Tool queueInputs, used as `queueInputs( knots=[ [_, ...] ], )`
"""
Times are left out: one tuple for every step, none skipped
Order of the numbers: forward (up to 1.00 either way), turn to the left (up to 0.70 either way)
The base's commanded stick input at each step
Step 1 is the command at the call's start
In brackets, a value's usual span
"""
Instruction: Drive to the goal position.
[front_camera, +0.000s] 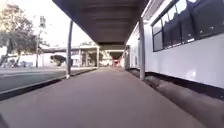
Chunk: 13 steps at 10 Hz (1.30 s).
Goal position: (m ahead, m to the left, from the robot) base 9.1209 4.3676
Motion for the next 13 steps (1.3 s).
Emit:
queueInputs(
  knots=[
    [0.70, 0.00],
    [0.70, 0.00],
    [0.70, 0.00],
    [0.70, 0.00],
    [0.70, 0.00],
    [0.70, 0.00],
    [0.70, 0.00],
    [0.70, 0.00],
    [0.70, 0.00],
    [0.70, 0.00],
    [0.70, 0.00],
    [0.70, 0.00],
    [0.70, 0.00]
  ],
)
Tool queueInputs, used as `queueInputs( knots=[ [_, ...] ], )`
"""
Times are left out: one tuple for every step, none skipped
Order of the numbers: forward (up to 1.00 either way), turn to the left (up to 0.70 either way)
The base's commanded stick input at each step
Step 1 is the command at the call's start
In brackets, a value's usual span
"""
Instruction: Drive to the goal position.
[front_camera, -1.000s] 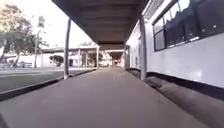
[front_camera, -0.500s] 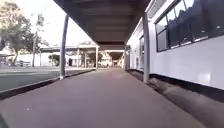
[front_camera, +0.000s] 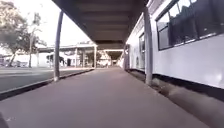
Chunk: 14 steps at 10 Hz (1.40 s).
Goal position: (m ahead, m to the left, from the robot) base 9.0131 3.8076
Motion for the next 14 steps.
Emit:
queueInputs(
  knots=[
    [0.70, 0.00],
    [0.70, 0.00],
    [0.70, 0.00],
    [0.70, 0.00],
    [0.70, 0.00],
    [0.70, 0.00],
    [0.70, 0.00],
    [0.70, 0.00],
    [0.70, 0.00],
    [0.70, 0.00],
    [0.70, 0.00],
    [0.70, 0.00],
    [0.70, 0.00],
    [0.70, 0.00]
  ],
)
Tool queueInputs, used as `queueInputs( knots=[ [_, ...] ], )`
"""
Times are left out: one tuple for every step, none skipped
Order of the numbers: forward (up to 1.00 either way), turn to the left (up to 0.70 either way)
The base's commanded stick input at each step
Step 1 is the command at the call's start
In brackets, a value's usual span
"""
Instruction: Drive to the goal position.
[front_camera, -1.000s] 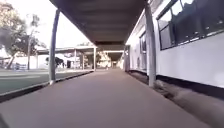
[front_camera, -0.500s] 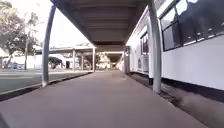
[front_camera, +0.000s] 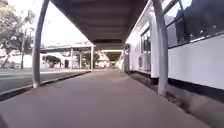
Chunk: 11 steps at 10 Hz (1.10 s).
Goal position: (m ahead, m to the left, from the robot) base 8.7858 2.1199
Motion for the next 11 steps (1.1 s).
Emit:
queueInputs(
  knots=[
    [0.70, 0.00],
    [0.70, 0.14],
    [0.70, 0.31],
    [0.70, 0.35],
    [0.70, 0.16],
    [0.70, 0.00],
    [0.70, 0.00],
    [0.70, 0.00],
    [0.70, 0.00],
    [0.70, 0.00],
    [0.70, 0.00]
  ],
)
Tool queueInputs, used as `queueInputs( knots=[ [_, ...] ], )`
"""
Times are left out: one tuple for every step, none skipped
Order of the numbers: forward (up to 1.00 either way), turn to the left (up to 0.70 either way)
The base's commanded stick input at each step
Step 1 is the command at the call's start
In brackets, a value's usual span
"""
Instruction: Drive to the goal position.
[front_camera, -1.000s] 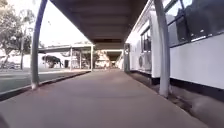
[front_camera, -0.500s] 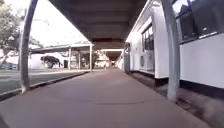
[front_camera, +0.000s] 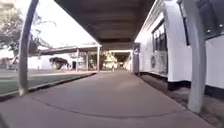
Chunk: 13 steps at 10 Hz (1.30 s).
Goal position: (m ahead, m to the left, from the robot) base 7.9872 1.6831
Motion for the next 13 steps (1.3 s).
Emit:
queueInputs(
  knots=[
    [0.70, 0.00],
    [0.70, 0.00],
    [0.70, 0.00],
    [0.70, 0.00],
    [0.70, 0.00],
    [0.70, 0.00],
    [0.70, 0.00],
    [0.70, 0.00],
    [0.70, 0.00],
    [0.70, 0.00],
    [0.70, 0.00],
    [0.70, 0.00],
    [0.70, 0.00]
  ],
)
